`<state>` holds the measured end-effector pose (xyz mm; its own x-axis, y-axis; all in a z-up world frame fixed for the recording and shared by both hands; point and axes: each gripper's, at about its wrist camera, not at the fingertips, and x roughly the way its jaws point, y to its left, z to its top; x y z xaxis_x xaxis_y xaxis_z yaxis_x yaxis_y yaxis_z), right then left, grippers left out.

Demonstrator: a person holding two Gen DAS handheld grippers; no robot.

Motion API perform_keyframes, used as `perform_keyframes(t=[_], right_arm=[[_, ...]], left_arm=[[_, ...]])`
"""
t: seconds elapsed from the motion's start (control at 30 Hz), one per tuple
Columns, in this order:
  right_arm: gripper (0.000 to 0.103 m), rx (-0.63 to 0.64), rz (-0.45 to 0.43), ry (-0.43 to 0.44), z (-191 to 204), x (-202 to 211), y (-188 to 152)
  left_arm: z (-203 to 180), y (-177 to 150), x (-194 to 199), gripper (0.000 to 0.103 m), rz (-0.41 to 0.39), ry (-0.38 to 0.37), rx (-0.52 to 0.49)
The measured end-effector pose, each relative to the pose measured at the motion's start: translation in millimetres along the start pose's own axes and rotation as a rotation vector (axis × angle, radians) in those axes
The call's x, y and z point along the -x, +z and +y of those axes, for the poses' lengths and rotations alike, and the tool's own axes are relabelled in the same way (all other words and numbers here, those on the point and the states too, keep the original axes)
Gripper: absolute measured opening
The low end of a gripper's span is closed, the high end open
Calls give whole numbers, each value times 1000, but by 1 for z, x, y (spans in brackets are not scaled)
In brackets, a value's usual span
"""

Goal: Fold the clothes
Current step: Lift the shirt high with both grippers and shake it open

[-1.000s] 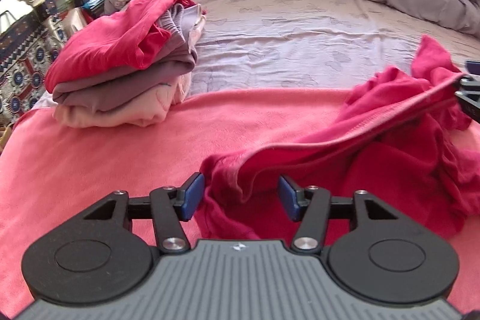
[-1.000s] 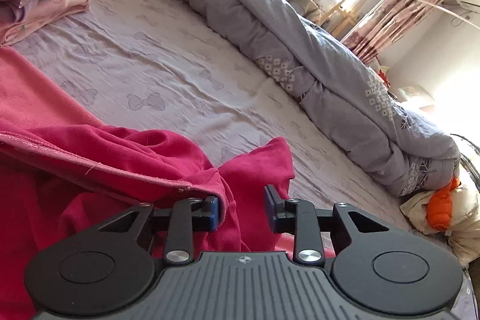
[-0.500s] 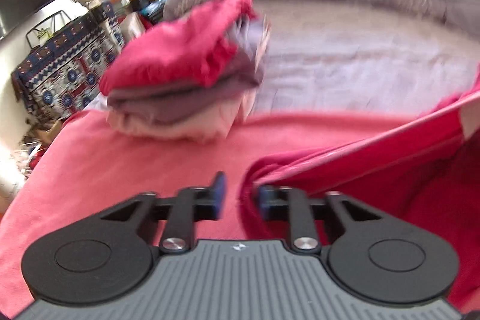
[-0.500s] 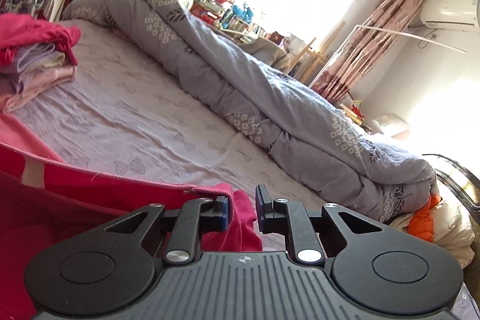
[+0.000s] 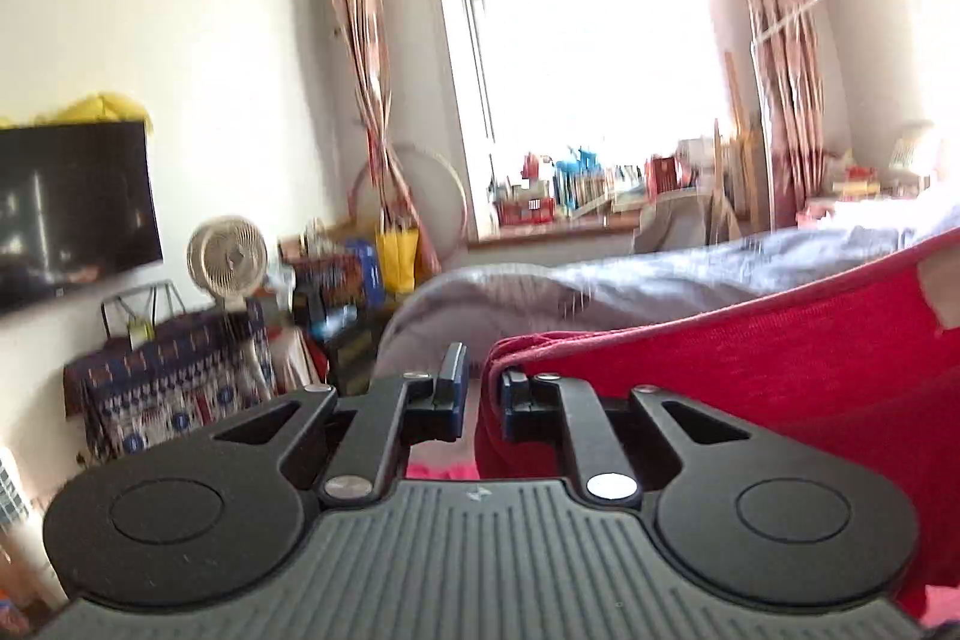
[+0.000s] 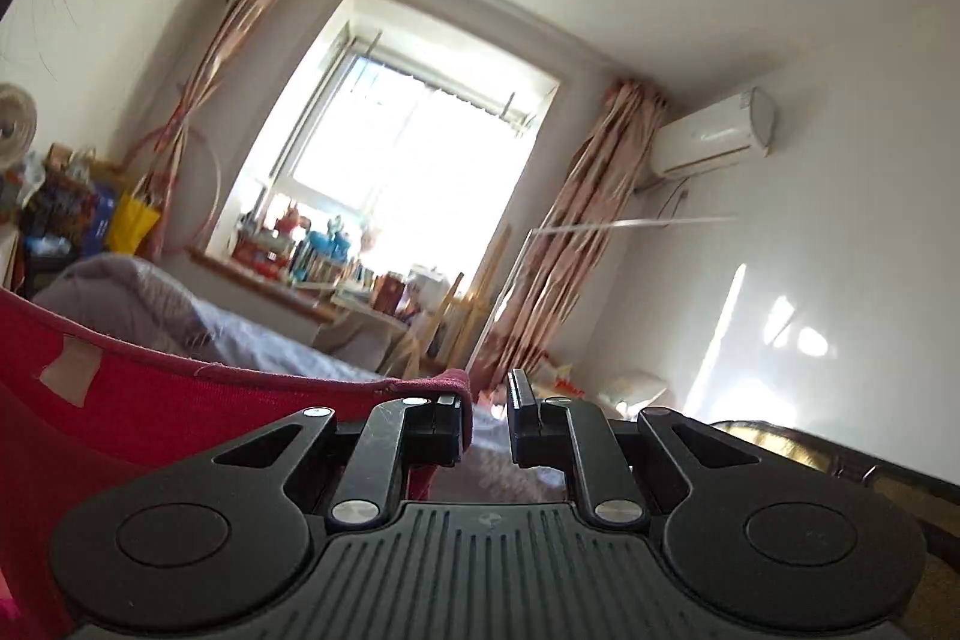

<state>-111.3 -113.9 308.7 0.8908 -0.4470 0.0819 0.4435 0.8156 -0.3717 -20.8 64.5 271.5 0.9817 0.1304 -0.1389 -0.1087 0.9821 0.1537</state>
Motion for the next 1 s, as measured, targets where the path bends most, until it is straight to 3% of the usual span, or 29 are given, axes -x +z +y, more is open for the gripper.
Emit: perform_keyframes(t=[0.17, 0.33, 0.4, 0.5, 0.7, 0.77, 0.87, 0.93, 1.0], right_arm=[[15, -78, -167, -51, -66, 58, 97], [16, -113, -287, -91, -115, 103, 160], [16, -133, -311, -87, -133, 117, 176], [16, -113, -308, -70, -146, 130, 185], [16, -186, -87, 58, -146, 119, 153], [16, -177, 1, 84, -133, 104, 127], [16, -160, 138, 141, -100, 63, 74], [16, -120, 210, 170, -68, 29, 27], [16, -80, 251, 190, -34, -4, -25]], left_arm=[[40, 104, 62, 16, -278, 19, -2], [77, 167, 110, 19, -451, 16, 13], [90, 178, 126, 20, -469, -9, 14], [101, 178, 145, 20, -438, -17, -18], [90, 121, 142, 20, -131, -45, -69], [82, 97, 137, 20, -18, -56, -89], [47, 38, 92, 22, 150, -75, -156], [21, -5, 59, 23, 209, -70, -212], [-6, -45, 19, 24, 214, -52, -246]])
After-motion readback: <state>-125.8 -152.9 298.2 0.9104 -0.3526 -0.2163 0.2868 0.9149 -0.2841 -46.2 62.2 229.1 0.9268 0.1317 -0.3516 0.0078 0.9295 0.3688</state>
